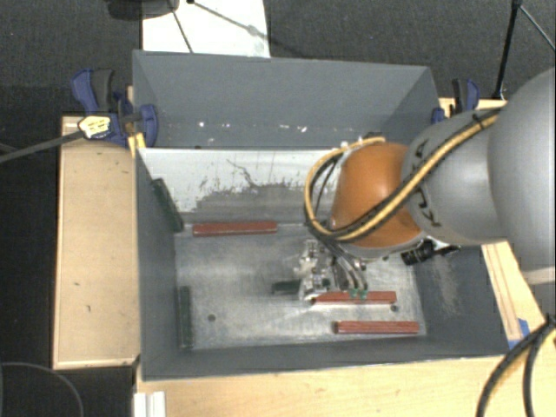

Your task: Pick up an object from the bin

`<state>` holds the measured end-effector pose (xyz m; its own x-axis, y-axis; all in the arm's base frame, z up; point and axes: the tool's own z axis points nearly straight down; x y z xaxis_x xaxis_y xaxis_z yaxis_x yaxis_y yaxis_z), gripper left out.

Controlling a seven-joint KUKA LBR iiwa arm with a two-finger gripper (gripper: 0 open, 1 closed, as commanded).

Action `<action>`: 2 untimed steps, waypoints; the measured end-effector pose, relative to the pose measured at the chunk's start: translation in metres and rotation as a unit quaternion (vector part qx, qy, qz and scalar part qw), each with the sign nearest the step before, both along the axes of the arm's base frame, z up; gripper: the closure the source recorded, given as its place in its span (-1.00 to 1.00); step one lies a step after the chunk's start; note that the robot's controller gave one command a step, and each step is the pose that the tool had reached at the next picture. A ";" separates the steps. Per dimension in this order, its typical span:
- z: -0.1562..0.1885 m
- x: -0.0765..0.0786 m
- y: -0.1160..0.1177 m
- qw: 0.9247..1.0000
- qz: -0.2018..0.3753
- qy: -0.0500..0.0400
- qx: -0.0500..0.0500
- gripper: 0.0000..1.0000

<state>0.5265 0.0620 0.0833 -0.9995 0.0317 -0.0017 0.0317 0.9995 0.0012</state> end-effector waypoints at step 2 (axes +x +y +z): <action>0.149 0.017 0.006 1.000 -0.030 -0.002 0.000 1.00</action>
Offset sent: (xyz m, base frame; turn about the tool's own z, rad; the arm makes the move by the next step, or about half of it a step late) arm 0.0155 0.0059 0.1477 0.0622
